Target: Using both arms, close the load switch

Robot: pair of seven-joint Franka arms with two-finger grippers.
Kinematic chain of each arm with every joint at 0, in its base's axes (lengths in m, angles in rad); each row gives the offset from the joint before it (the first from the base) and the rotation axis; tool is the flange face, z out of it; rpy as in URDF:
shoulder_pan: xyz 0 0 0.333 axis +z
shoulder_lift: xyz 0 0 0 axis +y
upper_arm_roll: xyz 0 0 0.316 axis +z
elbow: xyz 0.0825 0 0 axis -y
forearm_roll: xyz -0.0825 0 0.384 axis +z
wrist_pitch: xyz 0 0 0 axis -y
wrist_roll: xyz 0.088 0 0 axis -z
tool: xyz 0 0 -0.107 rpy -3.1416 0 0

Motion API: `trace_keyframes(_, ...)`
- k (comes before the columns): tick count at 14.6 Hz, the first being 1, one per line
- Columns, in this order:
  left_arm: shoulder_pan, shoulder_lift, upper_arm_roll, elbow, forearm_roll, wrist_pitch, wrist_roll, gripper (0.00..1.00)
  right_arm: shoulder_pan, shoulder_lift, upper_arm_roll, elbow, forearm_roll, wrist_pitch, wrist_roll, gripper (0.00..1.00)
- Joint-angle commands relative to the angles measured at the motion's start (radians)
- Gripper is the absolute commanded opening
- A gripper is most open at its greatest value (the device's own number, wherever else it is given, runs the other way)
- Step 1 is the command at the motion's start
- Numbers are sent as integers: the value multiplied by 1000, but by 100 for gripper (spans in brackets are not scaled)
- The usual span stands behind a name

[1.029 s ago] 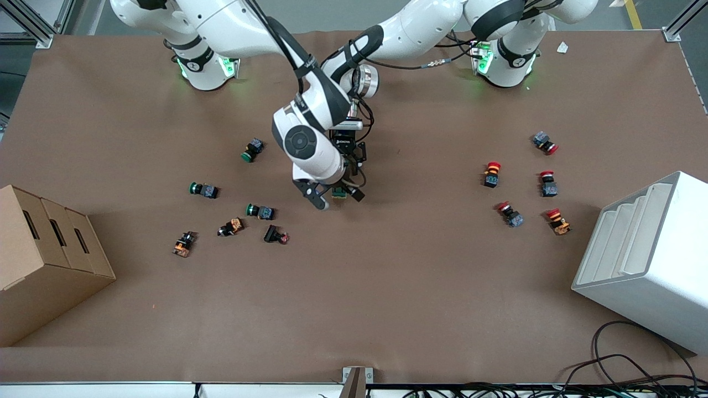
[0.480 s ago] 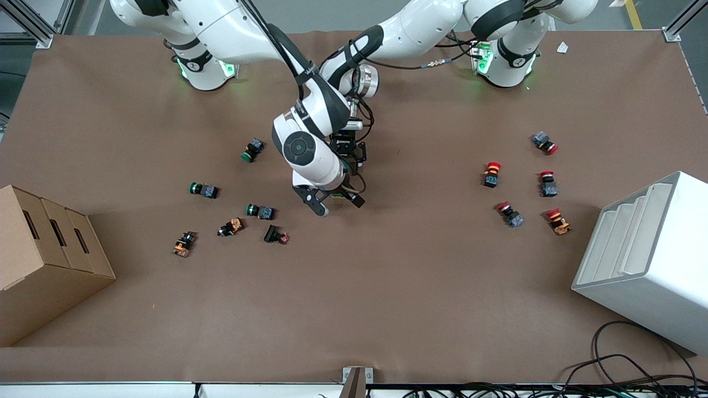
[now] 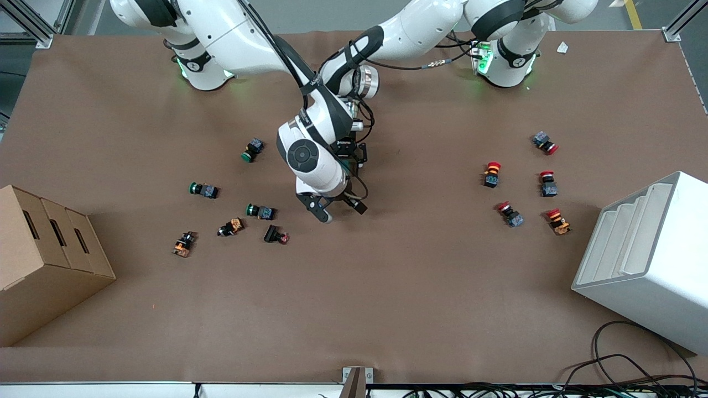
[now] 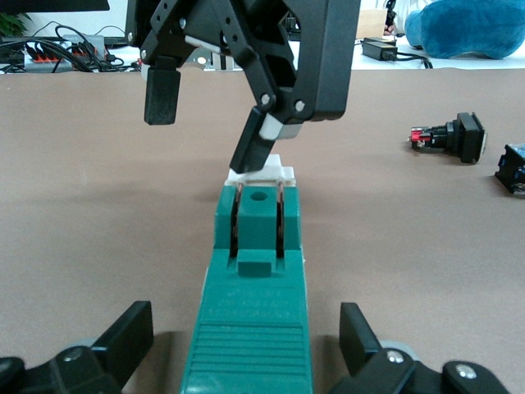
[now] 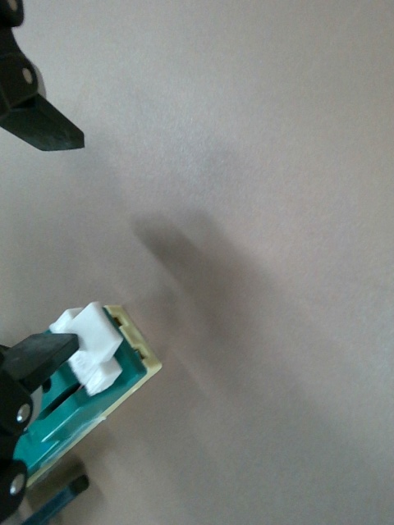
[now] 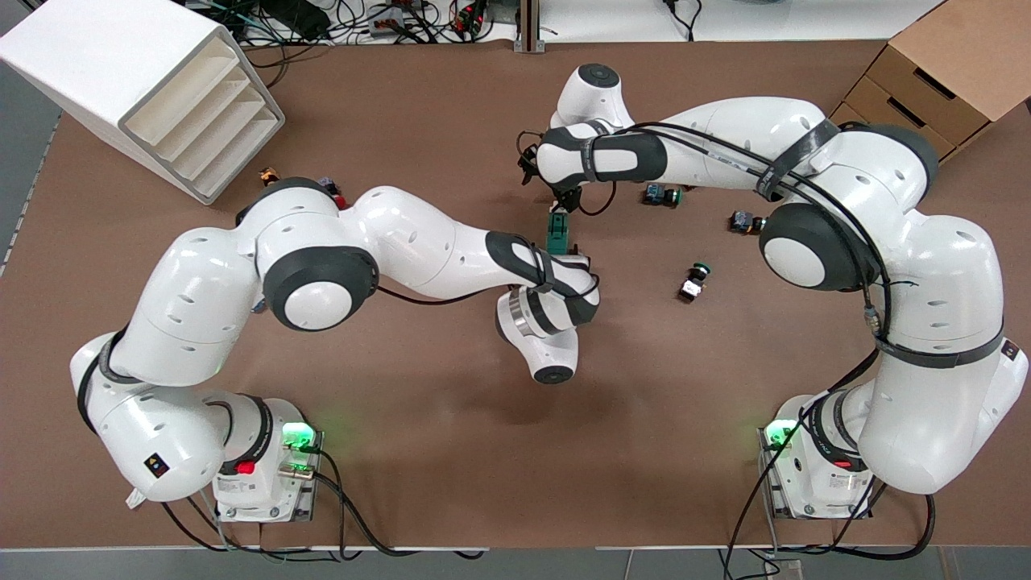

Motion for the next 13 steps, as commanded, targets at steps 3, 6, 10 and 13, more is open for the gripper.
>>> trace_keyframes(3,1,16,25,7,14,-3,-8,99,-107,12,2,119,-10,-160,-143,100)
trace_keyframes(6,1,6,22,8,1,-1,24,99,-220,-47,0,120,-133,-326,-361,100)
trace_keyframes(10,6,-48,-3,19,-110,2,72,99,-390,-192,0,120,-226,-551,-703,100)
trace_keyframes(13,13,-111,-21,42,-270,20,153,99,-527,-281,2,120,-329,-676,-979,100)
